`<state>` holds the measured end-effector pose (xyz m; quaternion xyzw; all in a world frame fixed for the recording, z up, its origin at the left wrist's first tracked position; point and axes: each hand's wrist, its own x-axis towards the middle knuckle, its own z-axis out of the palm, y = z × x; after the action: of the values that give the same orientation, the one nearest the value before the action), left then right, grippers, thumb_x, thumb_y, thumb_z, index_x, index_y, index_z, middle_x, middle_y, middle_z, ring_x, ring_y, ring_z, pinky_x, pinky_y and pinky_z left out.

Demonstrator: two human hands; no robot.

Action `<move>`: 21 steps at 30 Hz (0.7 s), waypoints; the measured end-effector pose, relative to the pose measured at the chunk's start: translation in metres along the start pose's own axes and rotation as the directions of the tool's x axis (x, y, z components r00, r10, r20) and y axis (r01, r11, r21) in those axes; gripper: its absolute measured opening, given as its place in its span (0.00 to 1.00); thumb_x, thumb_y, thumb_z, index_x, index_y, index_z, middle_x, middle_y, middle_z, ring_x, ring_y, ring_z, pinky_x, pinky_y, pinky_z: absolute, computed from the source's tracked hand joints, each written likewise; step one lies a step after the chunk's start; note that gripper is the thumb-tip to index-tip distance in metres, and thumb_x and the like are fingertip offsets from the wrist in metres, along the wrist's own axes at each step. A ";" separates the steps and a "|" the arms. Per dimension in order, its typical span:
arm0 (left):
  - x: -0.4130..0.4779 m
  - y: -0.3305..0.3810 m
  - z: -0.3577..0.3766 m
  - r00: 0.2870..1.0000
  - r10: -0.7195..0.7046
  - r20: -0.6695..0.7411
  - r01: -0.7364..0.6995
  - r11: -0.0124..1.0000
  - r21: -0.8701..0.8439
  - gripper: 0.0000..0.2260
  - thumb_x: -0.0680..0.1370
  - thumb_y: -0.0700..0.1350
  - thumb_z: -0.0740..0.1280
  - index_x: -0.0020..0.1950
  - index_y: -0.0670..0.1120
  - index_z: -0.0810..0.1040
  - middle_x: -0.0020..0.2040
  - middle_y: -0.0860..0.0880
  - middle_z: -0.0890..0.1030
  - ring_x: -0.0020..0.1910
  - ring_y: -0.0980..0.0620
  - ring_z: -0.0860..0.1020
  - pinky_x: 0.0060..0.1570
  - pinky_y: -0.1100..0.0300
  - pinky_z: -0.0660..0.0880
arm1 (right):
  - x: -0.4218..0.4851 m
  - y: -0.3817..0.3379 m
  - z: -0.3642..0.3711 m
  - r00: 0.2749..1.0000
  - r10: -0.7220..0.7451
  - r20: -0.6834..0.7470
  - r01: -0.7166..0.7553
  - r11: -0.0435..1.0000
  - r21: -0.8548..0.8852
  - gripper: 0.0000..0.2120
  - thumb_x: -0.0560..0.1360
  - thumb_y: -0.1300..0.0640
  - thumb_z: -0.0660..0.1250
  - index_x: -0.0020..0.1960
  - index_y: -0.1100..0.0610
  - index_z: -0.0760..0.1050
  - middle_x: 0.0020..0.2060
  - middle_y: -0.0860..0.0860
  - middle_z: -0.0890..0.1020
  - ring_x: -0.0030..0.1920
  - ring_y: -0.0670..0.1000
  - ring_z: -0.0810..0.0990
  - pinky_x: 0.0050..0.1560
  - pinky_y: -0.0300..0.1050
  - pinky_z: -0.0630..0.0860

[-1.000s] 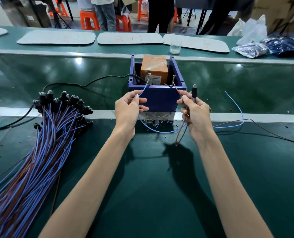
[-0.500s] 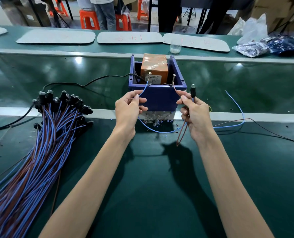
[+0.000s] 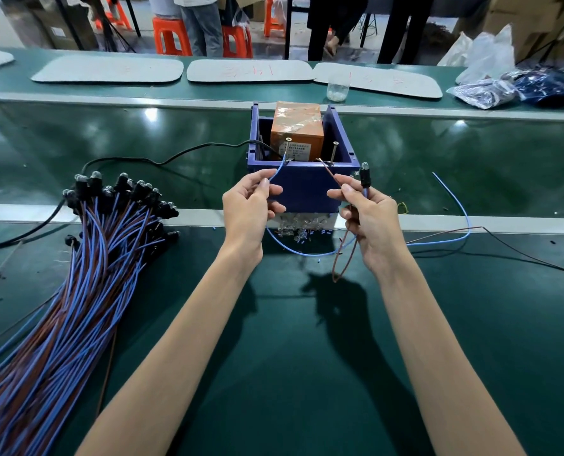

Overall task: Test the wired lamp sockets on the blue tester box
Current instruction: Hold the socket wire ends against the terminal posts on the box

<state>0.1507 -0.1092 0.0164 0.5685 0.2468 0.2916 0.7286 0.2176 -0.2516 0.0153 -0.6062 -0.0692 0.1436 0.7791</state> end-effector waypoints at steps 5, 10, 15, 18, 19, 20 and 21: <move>-0.008 -0.006 0.006 0.999 0.032 0.001 -0.032 0.999 -0.042 0.11 0.81 0.36 0.58 0.47 0.48 0.78 0.33 0.53 0.77 0.21 0.58 0.72 0.23 0.68 0.65 | -0.001 -0.001 0.000 1.000 -0.012 0.004 0.012 1.000 0.001 0.10 0.79 0.63 0.63 0.52 0.52 0.81 0.41 0.50 0.86 0.25 0.41 0.71 0.23 0.28 0.64; -0.019 -0.018 0.015 0.995 0.099 0.022 -0.098 0.994 -0.044 0.11 0.81 0.35 0.58 0.47 0.48 0.75 0.32 0.53 0.76 0.21 0.56 0.72 0.22 0.67 0.65 | -0.001 -0.001 0.001 0.999 -0.033 0.031 0.033 0.999 0.003 0.12 0.79 0.64 0.62 0.52 0.52 0.81 0.42 0.50 0.86 0.26 0.41 0.75 0.23 0.28 0.63; -0.021 -0.020 0.019 0.993 0.104 0.058 -0.106 0.994 0.021 0.13 0.82 0.35 0.56 0.50 0.50 0.77 0.38 0.52 0.80 0.23 0.58 0.75 0.25 0.68 0.68 | -0.002 -0.002 0.003 0.998 -0.020 0.056 0.020 1.000 -0.008 0.11 0.80 0.63 0.61 0.53 0.54 0.81 0.44 0.50 0.86 0.27 0.42 0.76 0.23 0.28 0.66; -0.016 -0.015 0.016 0.993 0.089 0.073 -0.091 0.995 0.029 0.15 0.82 0.35 0.55 0.52 0.50 0.78 0.41 0.51 0.81 0.25 0.59 0.76 0.27 0.70 0.69 | -0.004 -0.002 0.004 0.996 -0.024 0.084 0.027 0.999 -0.027 0.11 0.80 0.63 0.61 0.55 0.54 0.80 0.45 0.49 0.86 0.28 0.42 0.76 0.24 0.28 0.67; -0.015 -0.013 0.015 0.994 0.082 0.077 -0.085 0.996 0.028 0.15 0.82 0.35 0.55 0.52 0.50 0.79 0.42 0.51 0.81 0.25 0.59 0.76 0.28 0.70 0.69 | -0.004 -0.002 0.004 0.995 -0.025 0.092 0.028 0.999 -0.031 0.11 0.80 0.63 0.61 0.56 0.54 0.80 0.46 0.49 0.86 0.29 0.41 0.76 0.25 0.29 0.68; -0.014 -0.012 0.014 0.994 0.073 0.080 -0.075 0.997 0.028 0.15 0.82 0.35 0.55 0.53 0.49 0.79 0.43 0.51 0.81 0.25 0.60 0.77 0.28 0.70 0.69 | -0.005 -0.001 0.005 0.995 -0.024 0.100 0.028 0.999 -0.036 0.11 0.80 0.63 0.61 0.56 0.54 0.80 0.46 0.49 0.86 0.29 0.41 0.76 0.26 0.30 0.69; -0.013 -0.011 0.013 0.995 0.062 0.083 -0.065 0.998 0.027 0.14 0.82 0.35 0.55 0.54 0.48 0.79 0.43 0.51 0.82 0.25 0.60 0.77 0.28 0.71 0.69 | -0.005 -0.001 0.005 0.994 -0.023 0.105 0.028 0.999 -0.042 0.12 0.80 0.62 0.61 0.57 0.54 0.80 0.47 0.48 0.86 0.29 0.41 0.76 0.28 0.30 0.71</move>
<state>0.1522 -0.1296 0.0095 0.5982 0.2028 0.2875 0.7200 0.2116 -0.2483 0.0177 -0.6139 -0.1210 0.1637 0.7627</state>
